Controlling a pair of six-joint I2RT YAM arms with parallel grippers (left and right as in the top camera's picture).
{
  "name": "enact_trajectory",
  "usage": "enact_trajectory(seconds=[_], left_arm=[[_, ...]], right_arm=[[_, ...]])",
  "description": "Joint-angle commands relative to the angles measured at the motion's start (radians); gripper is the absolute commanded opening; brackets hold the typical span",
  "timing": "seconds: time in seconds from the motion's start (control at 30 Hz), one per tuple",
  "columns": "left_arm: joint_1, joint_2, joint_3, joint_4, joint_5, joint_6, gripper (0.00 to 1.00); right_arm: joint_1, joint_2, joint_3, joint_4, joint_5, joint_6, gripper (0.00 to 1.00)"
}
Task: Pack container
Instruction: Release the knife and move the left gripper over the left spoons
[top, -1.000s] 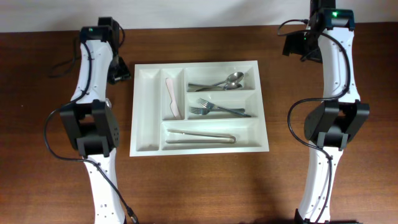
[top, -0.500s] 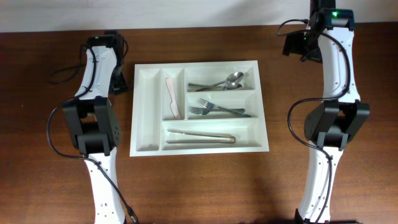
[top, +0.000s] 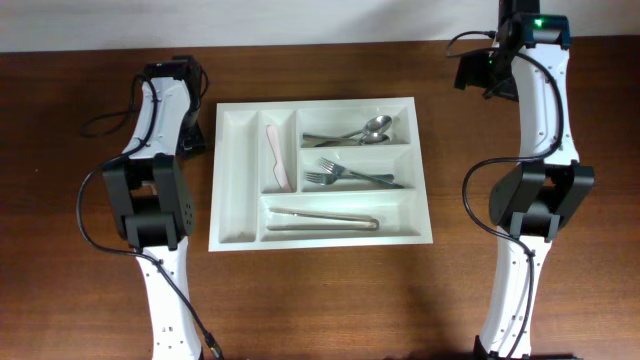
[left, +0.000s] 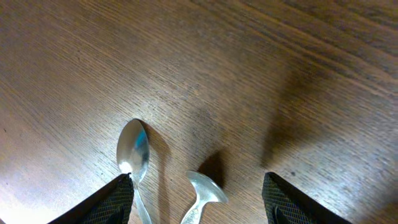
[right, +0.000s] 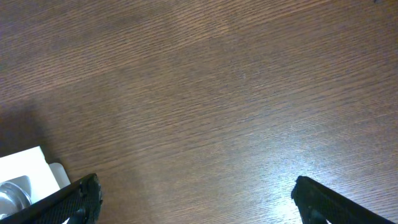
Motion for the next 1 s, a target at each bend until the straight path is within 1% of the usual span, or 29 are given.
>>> enact_trajectory(seconds=[0.0,0.37,0.43,0.6,0.7,0.77,0.83,0.93,0.97], left_arm=[[-0.003,-0.002,-0.018,0.014,-0.014,0.011,0.69],[-0.003,0.032,-0.022,0.021,-0.014,0.011,0.68],[-0.003,0.044,-0.022,0.010,-0.014,0.011,0.64],[-0.003,0.063,-0.022,-0.008,-0.014,0.011,0.61],[-0.003,0.063,-0.022,-0.008,-0.014,0.011,0.50],[-0.003,0.063,-0.022,-0.008,-0.014,0.011,0.38],[-0.003,0.063,-0.022,-0.008,-0.014,0.011,0.31],[-0.003,0.063,-0.022,-0.007,-0.014,0.011,0.30],[-0.003,0.063,-0.022,-0.006,-0.014,0.011,0.27]], right_arm=[[0.008,0.002,-0.004,0.003,0.008,-0.002,0.99],[0.008,0.002,-0.004,0.003,0.008,-0.003,0.99],[0.008,0.002,-0.004,0.003,0.008,-0.003,0.99],[0.008,0.002,-0.004,0.003,0.009,-0.003,0.99],[0.008,0.002,-0.004,0.003,0.009,-0.003,0.99],[0.008,0.002,-0.004,0.003,0.009,-0.003,0.99],[0.008,0.002,-0.004,0.003,0.009,-0.003,0.99],[0.008,0.002,-0.004,0.003,0.009,-0.003,0.99],[0.008,0.002,-0.004,0.003,0.009,-0.003,0.99]])
